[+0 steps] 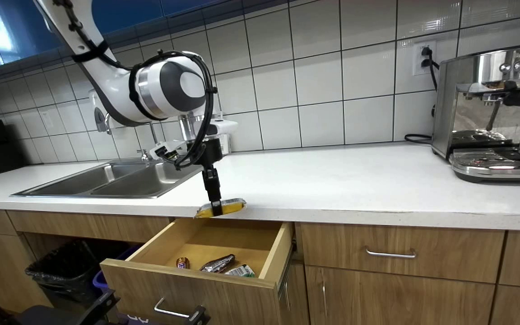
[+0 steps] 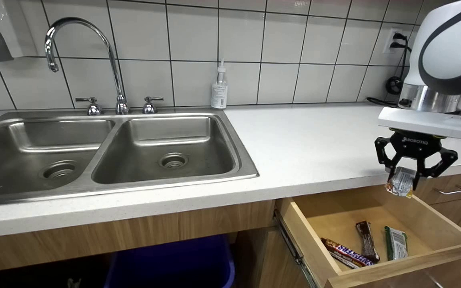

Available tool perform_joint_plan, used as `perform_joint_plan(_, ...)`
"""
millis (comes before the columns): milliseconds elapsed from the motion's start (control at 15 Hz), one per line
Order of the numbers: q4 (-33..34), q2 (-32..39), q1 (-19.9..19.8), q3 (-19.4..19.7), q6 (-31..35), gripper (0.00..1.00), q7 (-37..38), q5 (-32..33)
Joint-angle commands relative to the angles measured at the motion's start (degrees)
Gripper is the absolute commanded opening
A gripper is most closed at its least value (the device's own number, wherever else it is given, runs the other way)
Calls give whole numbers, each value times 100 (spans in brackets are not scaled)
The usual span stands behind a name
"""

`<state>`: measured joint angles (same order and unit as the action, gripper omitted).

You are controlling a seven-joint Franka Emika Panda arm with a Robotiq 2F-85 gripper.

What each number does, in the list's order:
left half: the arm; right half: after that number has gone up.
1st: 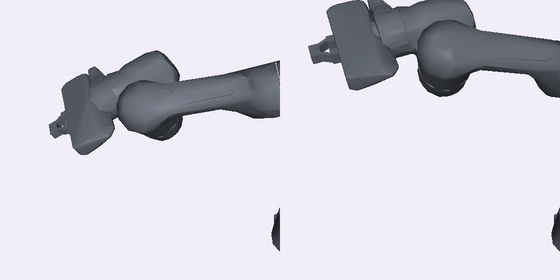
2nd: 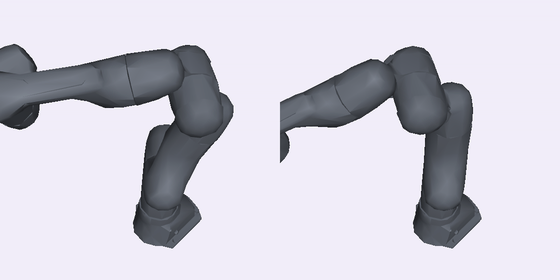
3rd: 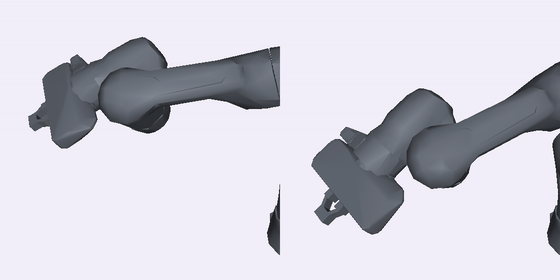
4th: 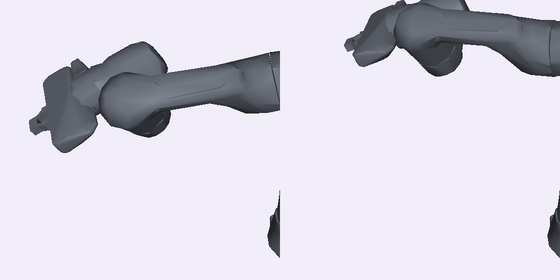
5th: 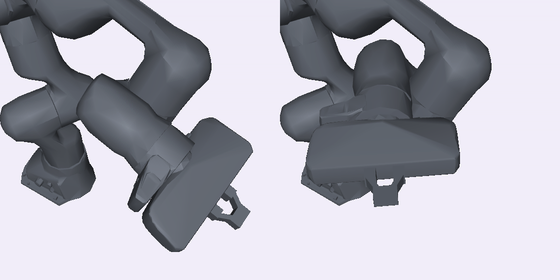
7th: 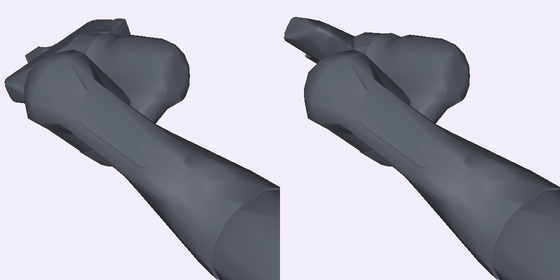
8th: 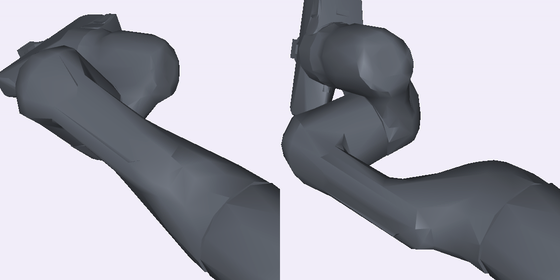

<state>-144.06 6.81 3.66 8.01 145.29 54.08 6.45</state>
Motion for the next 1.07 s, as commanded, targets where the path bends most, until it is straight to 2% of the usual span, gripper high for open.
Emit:
perform_joint_plan(0,-321,-215,-91,-113,42,17,18,196)
perform_joint_plan(1000,-312,387,13,-121,-28,17,70,274)
